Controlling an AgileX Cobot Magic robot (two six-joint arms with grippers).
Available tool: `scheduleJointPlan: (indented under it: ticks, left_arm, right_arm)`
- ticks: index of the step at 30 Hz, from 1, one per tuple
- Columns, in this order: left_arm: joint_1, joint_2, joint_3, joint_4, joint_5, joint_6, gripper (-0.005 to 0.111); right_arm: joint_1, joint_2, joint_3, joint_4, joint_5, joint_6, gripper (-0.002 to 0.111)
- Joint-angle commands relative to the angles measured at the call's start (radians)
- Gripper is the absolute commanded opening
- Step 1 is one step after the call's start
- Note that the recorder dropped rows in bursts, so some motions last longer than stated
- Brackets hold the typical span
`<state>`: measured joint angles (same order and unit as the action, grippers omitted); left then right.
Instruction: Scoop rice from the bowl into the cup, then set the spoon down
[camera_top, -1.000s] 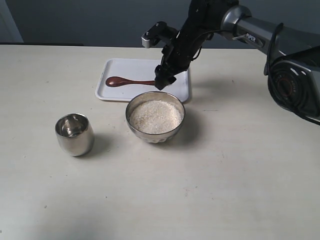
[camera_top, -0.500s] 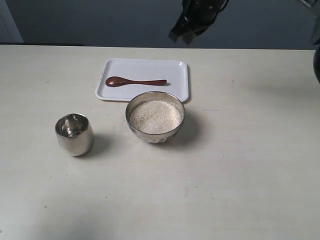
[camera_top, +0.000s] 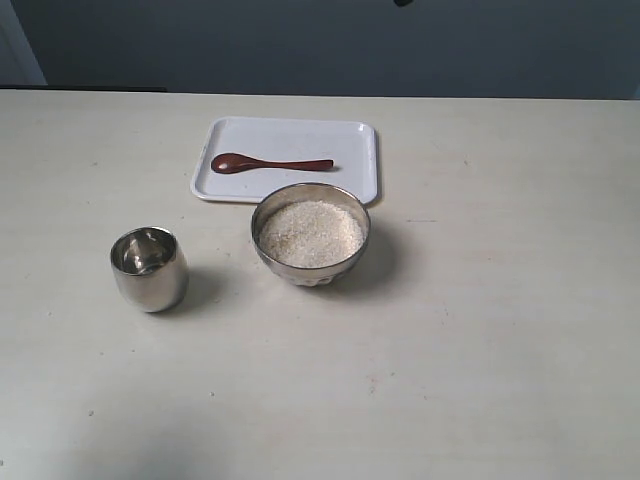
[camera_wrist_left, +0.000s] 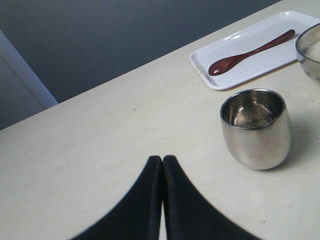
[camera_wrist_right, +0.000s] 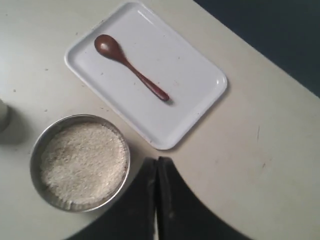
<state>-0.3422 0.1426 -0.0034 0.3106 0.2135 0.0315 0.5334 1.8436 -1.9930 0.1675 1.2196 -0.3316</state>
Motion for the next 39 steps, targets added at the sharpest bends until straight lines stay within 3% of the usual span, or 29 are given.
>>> scheduleJointPlan:
  ticks: [1,8,11,14,19,25,27,28,32,39]
  left_arm:
    - [-0.01,-0.007,0.003,-0.006,-0.008,-0.003,0.0]
    - [-0.01,-0.007,0.003,-0.006,-0.008,-0.003,0.0]
    - [-0.01,-0.007,0.003,-0.006,-0.008,-0.003,0.0]
    - [-0.01,-0.007,0.003,-0.006,-0.008,-0.003,0.0]
    - [-0.01,-0.007,0.003,-0.006,-0.008,-0.003,0.0]
    - [-0.01,-0.007,0.003,-0.006,-0.008,-0.003,0.0]
    - [-0.01,-0.007,0.003,-0.006,-0.007,-0.003,0.0]
    - [-0.01,-0.007,0.003,-0.004,-0.007,-0.003,0.0]
    - [-0.01,-0.007,0.003,-0.004,-0.005,-0.003,0.0]
    - [-0.01,-0.007,0.003,-0.004,-0.005,-0.003,0.0]
  right_arm:
    - [-0.005,-0.18,0.124,0.007,0.002,0.09,-0.001]
    - [-0.005,-0.585,0.526,-0.119,0.002,0.238,-0.001]
    - [-0.005,-0.783,0.842,-0.119,-0.042,0.347,-0.001]
    - [-0.005,-0.885,1.013,-0.122,-0.098,0.436,-0.001]
    - [-0.005,-0.971,1.153,-0.133,-0.348,0.47,-0.001]
    - [-0.008,-0.989,1.333,-0.311,-0.685,0.47,-0.001]
    - [-0.067,-1.061,1.479,-0.318,-0.882,0.47,-0.001]
    - [-0.151,-1.137,1.586,-0.299,-1.068,0.47,-0.001]
    - [-0.379,-1.32,1.835,-0.239,-1.391,0.47,-0.001]
    - [-0.602,-1.56,1.963,-0.246,-1.385,0.47,-0.001]
